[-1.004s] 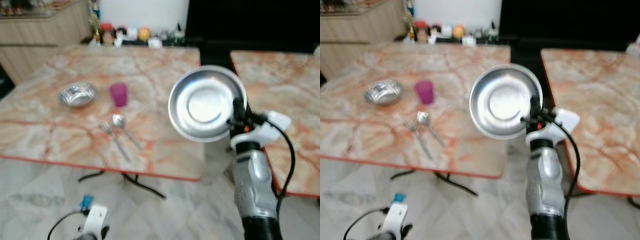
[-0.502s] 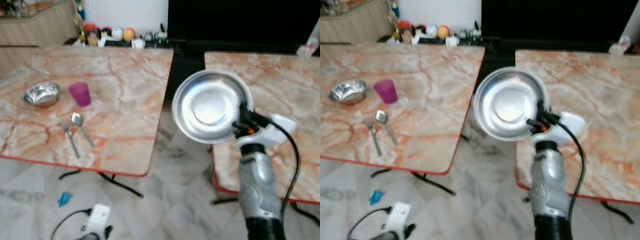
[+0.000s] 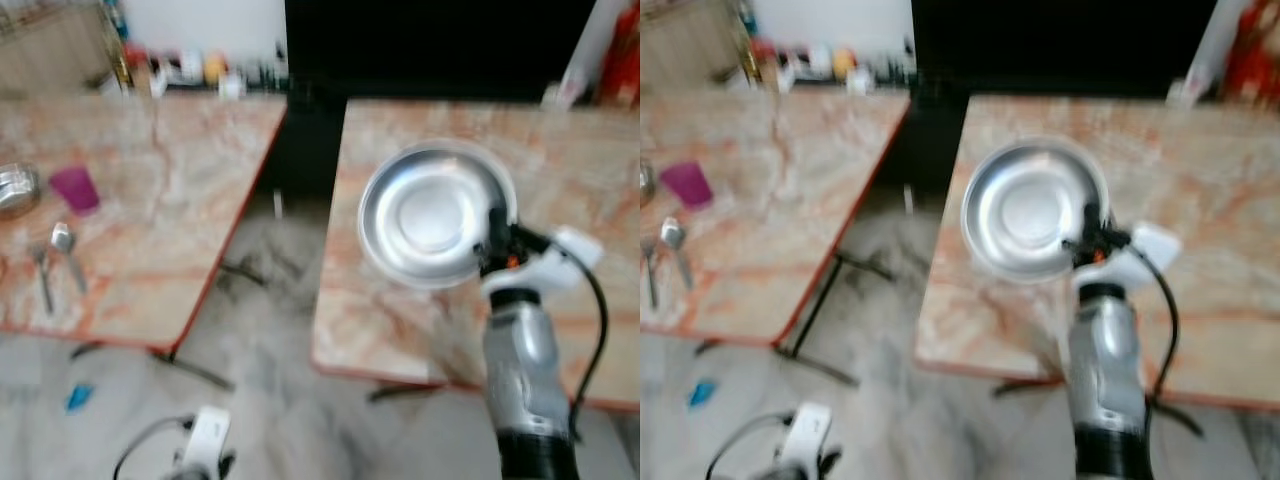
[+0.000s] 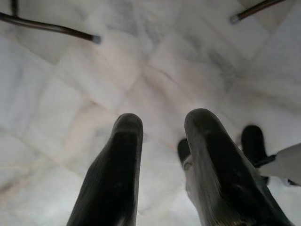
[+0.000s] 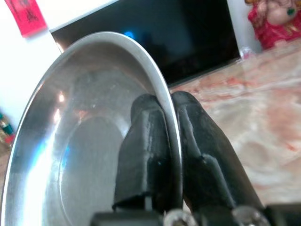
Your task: Setting the table
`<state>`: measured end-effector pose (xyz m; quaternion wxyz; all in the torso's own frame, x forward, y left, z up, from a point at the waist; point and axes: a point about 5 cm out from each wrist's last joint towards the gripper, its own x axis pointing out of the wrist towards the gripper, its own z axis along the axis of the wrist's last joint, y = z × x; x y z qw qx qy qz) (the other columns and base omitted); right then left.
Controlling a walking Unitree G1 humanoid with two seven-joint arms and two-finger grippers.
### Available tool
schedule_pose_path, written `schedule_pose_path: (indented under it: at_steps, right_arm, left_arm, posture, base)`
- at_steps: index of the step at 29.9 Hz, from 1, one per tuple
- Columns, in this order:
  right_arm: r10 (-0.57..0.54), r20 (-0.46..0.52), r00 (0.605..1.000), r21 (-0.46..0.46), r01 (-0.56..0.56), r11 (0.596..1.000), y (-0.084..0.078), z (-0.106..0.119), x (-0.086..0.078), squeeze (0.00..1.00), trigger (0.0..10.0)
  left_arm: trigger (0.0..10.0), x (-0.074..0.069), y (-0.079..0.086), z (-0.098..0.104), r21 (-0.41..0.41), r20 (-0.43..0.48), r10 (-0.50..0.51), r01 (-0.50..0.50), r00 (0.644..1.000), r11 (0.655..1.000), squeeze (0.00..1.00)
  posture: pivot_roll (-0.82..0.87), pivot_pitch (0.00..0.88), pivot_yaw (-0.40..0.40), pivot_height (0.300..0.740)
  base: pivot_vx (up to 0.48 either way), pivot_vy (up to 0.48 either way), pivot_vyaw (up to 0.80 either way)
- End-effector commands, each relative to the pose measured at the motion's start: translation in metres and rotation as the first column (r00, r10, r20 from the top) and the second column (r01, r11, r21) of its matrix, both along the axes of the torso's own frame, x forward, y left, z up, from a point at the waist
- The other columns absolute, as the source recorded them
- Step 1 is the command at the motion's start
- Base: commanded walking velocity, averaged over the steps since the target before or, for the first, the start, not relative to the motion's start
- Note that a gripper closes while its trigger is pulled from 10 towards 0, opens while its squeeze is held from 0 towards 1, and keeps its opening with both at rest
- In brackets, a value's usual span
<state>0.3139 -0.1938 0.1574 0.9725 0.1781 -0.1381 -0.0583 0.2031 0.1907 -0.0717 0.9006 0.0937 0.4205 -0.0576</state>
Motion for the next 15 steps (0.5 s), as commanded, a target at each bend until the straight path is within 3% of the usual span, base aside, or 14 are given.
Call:
schedule_pose_path:
  at_steps: [1, 5, 13, 15]
  right_arm:
    - [0.012, 0.027, 1.000, -0.003, -0.012, 1.000, 0.004, 0.007, 0.002, 0.00, 10.0]
    - [0.001, 0.019, 1.000, -0.003, -0.001, 1.000, 0.002, 0.006, 0.003, 0.00, 10.0]
    - [-0.087, 0.019, 0.996, 0.013, 0.087, 0.996, -0.015, 0.005, 0.001, 0.00, 10.0]
    - [-0.149, 0.022, 0.989, 0.016, 0.149, 0.989, -0.026, 0.006, -0.002, 0.00, 10.0]
  left_arm:
    - [10.0, -0.004, 0.003, -0.002, 0.010, -0.017, -0.006, 0.006, 1.000, 1.000, 0.00]
    - [10.0, -0.005, 0.003, -0.002, 0.011, -0.020, -0.006, 0.007, 1.000, 1.000, 0.00]
    - [10.0, -0.007, 0.006, -0.003, 0.005, -0.031, 0.008, -0.008, 0.999, 1.000, 0.00]
    - [10.0, -0.007, 0.007, -0.003, 0.002, -0.034, 0.007, -0.007, 0.999, 1.000, 0.00]
  posture:
    - [-0.05, 0.003, 0.020, 0.740]
    - [-0.05, 0.002, 0.021, 0.740]
    - [-0.04, 0.000, 0.022, 0.740]
    - [-0.04, 0.000, 0.024, 0.740]
  base:
    - [0.000, -0.465, 0.00]
    - [0.000, -0.385, 0.00]
    - [0.000, 0.000, 0.00]
    - [0.000, 0.000, 0.00]
